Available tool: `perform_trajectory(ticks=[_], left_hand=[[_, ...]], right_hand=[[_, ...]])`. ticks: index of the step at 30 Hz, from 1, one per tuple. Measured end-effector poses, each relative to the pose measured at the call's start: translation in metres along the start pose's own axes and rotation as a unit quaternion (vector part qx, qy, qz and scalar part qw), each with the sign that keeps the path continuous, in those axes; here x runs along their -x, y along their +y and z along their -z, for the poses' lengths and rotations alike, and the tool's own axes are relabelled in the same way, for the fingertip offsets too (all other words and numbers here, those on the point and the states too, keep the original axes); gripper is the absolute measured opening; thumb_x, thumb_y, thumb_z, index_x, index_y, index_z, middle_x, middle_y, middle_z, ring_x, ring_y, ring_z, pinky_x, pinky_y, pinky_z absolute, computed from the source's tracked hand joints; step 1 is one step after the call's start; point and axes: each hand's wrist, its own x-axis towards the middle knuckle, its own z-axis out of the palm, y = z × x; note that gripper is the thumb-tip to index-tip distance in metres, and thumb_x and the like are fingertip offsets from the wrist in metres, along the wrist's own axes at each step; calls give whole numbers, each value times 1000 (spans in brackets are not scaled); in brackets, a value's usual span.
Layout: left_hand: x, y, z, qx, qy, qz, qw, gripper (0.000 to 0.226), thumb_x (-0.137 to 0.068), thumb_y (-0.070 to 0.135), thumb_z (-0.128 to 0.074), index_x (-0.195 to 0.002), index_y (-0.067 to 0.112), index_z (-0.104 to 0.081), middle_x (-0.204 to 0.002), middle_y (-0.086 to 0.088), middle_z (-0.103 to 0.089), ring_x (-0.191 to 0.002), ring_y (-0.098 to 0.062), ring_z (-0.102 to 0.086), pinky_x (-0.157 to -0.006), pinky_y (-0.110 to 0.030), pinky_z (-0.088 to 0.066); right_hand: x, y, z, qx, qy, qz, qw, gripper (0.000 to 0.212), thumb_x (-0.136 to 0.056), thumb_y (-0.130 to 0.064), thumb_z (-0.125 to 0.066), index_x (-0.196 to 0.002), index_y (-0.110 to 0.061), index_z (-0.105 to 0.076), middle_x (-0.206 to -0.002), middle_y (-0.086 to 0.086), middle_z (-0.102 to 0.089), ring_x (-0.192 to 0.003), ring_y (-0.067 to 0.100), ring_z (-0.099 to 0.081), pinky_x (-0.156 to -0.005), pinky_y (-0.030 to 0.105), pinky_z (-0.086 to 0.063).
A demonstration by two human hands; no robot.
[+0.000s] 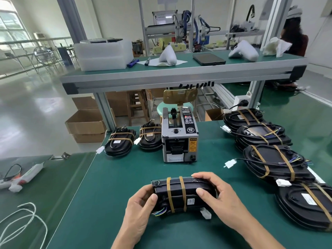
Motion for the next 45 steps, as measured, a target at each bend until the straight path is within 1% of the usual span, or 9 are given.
perform_trajectory(ticks=[6,11,16,19,21,24,32,41,45], left_hand=[[1,-2,2,7,-30,4,1000,53,-88,58,-80,-127,22,-74,-124,-16,-76,-118,-28,-72,-101,-31,-57],[1,-7,6,6,-41,2,999,51,-89,57,-81,-126,22,-74,-123,-16,-77,-116,-29,-73,-100,-33,-57],[1,-7,7,5,-47,10,999,53,-87,58,-82,-128,26,-73,-124,-15,-77,-119,-32,-73,-103,-39,-58],[1,-5,6,8,-47,10,999,53,-87,57,-83,-128,25,-74,-123,-15,-77,-118,-29,-73,-100,-32,-58],[2,-1,5,10,-48,12,999,52,-86,56,-83,-127,25,-75,-123,-13,-78,-117,-26,-74,-98,-28,-57],[2,2,3,9,-54,11,998,48,-88,52,-82,-126,25,-75,-123,-13,-78,-116,-23,-74,-96,-25,-56],[3,6,2,18,-60,11,998,49,-87,53,-83,-126,23,-75,-122,-14,-78,-114,-22,-75,-95,-25,-57],[4,8,1,16,-54,6,998,53,-86,57,-82,-126,24,-75,-120,-13,-79,-113,-23,-75,-95,-26,-57],[4,9,1,16,-51,5,999,53,-86,58,-82,-127,24,-75,-121,-12,-78,-114,-24,-75,-96,-27,-57]], right_hand=[[-11,-25,7,10,17,11,1000,16,-100,-32,-68,-114,-37,-73,-118,-18,-73,-118,2,-64,-102,26,-44],[-62,-64,1,36,92,-17,995,8,-96,-30,-70,-95,-34,-76,-88,-14,-77,-85,8,-73,-84,25,-55],[-122,-77,-25,-45,126,-166,977,17,-91,-10,-64,-80,-12,-77,-86,4,-79,-63,14,-75,-65,29,-53],[-148,-74,-38,-132,181,-284,932,5,-90,-1,-66,-92,-4,-69,-95,13,-77,-55,20,-72,-57,25,-55],[-157,-69,-43,-157,217,-309,912,13,-91,2,-65,-104,-1,-65,-100,13,-75,-53,21,-72,-54,25,-56],[-163,-67,-47,-196,260,-314,892,10,-90,3,-67,-100,1,-65,-88,14,-74,-48,20,-67,-45,21,-46],[-170,-66,-58,-297,311,-345,834,21,-85,4,-73,-77,-3,-56,-61,9,-66,-50,18,-66,-44,25,-46],[-174,-61,-63,-313,330,-352,818,19,-87,0,-76,-91,-2,-58,-64,9,-68,-46,15,-66,-33,17,-42],[-177,-59,-65,-315,340,-352,813,27,-86,0,-77,-80,-7,-51,-60,8,-66,-40,13,-63,-37,19,-43]])
